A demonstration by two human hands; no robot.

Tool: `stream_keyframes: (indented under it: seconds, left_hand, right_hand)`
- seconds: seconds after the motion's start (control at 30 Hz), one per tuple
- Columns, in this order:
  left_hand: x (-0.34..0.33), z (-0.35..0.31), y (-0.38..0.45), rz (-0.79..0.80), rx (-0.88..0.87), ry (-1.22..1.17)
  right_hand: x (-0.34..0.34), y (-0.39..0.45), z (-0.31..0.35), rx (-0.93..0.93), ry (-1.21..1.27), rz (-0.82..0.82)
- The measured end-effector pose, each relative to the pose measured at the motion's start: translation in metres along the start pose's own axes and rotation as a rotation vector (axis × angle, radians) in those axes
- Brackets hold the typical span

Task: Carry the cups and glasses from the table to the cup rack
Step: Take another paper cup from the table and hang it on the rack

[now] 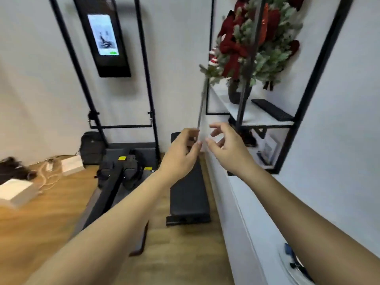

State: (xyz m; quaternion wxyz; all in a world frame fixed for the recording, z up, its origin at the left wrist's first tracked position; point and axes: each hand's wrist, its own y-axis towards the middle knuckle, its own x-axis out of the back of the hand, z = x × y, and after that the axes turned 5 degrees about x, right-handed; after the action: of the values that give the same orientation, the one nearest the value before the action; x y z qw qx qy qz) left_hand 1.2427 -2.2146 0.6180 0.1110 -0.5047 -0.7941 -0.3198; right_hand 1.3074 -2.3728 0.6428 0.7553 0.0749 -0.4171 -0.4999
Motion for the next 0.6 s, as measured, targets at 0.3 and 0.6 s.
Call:
stream_keyframes:
  seconds: [0.3, 0.6]
  left_hand:
    - [0.294, 0.066, -0.246, -0.465, 0.303, 0.268]
    - [0.501, 0.040, -0.584, -0.839, 0.620, 0.456]
  right_hand:
    - [-0.240, -0.070, 0.258, 0.337, 0.344, 0.375]
    - [-0.416, -0.270, 0.538, 0.610, 0.610, 0.685]
